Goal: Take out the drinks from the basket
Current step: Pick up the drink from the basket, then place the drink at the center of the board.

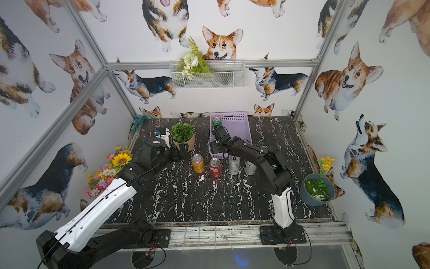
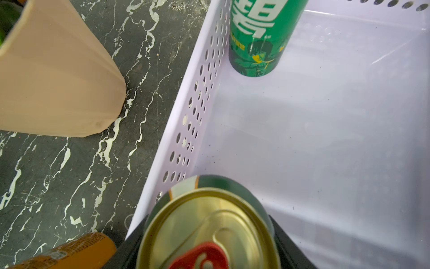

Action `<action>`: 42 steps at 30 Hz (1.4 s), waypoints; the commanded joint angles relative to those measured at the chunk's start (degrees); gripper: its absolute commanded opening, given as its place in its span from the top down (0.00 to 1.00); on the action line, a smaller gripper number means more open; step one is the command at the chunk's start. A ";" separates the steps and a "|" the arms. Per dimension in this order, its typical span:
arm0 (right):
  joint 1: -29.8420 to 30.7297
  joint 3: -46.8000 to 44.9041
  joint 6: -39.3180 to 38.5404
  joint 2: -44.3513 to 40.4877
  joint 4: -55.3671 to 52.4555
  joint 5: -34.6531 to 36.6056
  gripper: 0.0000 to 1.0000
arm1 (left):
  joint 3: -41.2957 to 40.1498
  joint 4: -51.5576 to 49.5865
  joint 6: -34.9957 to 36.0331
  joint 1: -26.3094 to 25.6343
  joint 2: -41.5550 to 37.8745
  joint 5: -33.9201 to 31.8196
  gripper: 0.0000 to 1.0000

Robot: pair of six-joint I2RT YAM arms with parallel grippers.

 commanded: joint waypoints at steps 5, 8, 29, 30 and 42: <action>0.10 2.10 -2.04 -5.38 5.25 3.02 0.54 | -0.13 0.31 0.20 0.21 0.16 0.21 0.00; 0.80 3.66 -3.41 -8.53 4.54 3.53 0.55 | 0.16 0.24 0.23 0.31 -0.02 0.17 0.00; 27.05 -29.52 -9.09 -37.53 6.98 -2.85 0.57 | 0.93 -0.83 2.35 3.44 -2.12 -0.40 0.00; 27.08 -30.40 -9.27 -36.80 8.29 -2.93 0.57 | 1.05 -0.91 2.34 3.55 -2.12 -0.40 0.00; 27.76 -32.72 -11.30 -29.01 14.55 -0.93 0.57 | 1.28 -2.22 2.43 4.07 -2.38 -0.31 0.00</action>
